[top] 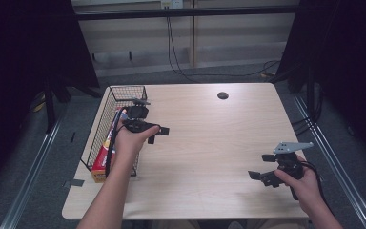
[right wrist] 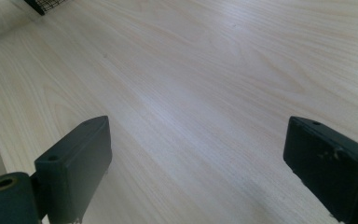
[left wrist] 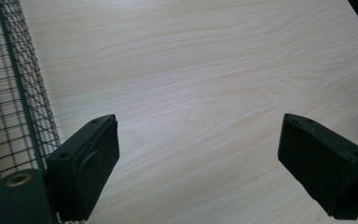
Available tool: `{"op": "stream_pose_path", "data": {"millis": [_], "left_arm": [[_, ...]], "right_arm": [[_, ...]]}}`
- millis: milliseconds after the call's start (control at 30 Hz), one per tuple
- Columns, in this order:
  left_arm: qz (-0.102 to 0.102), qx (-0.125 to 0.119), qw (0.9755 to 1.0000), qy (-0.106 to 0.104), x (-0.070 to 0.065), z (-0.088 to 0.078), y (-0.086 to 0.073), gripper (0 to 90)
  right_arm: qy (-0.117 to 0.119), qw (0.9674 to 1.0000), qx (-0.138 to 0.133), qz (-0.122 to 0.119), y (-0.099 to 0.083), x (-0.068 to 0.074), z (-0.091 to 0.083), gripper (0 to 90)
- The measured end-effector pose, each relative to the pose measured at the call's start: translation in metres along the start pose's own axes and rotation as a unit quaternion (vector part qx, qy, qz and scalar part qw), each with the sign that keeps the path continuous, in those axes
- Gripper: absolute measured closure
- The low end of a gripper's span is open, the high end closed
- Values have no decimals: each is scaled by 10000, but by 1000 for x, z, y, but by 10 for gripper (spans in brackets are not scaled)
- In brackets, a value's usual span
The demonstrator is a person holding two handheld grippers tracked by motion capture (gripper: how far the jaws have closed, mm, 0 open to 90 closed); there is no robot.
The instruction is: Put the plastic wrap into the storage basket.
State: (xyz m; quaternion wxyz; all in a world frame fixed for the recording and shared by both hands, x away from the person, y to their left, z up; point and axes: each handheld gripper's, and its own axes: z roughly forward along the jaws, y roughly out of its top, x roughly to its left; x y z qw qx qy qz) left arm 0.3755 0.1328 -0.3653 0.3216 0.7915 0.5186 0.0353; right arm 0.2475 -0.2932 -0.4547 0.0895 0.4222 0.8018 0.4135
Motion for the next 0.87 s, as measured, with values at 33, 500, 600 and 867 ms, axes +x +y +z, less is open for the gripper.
{"op": "stream_pose_path", "data": {"millis": [33,500,600,867], "left_arm": [[48,14,10000,1,-1,1,0,124],[193,24,9997,-170,-13,16,-9,124],[205,29,9995,-223,-16,19,-12,124],[356,-6,9991,-221,-21,26,-20,111]], "right_arm": [[-2,10000,7,-28,0,0,0,77],[-6,10000,-15,-21,0,0,-1,77],[-8,10000,-28,-17,0,-1,-1,77],[-5,10000,-50,-29,0,0,0,70]]}}
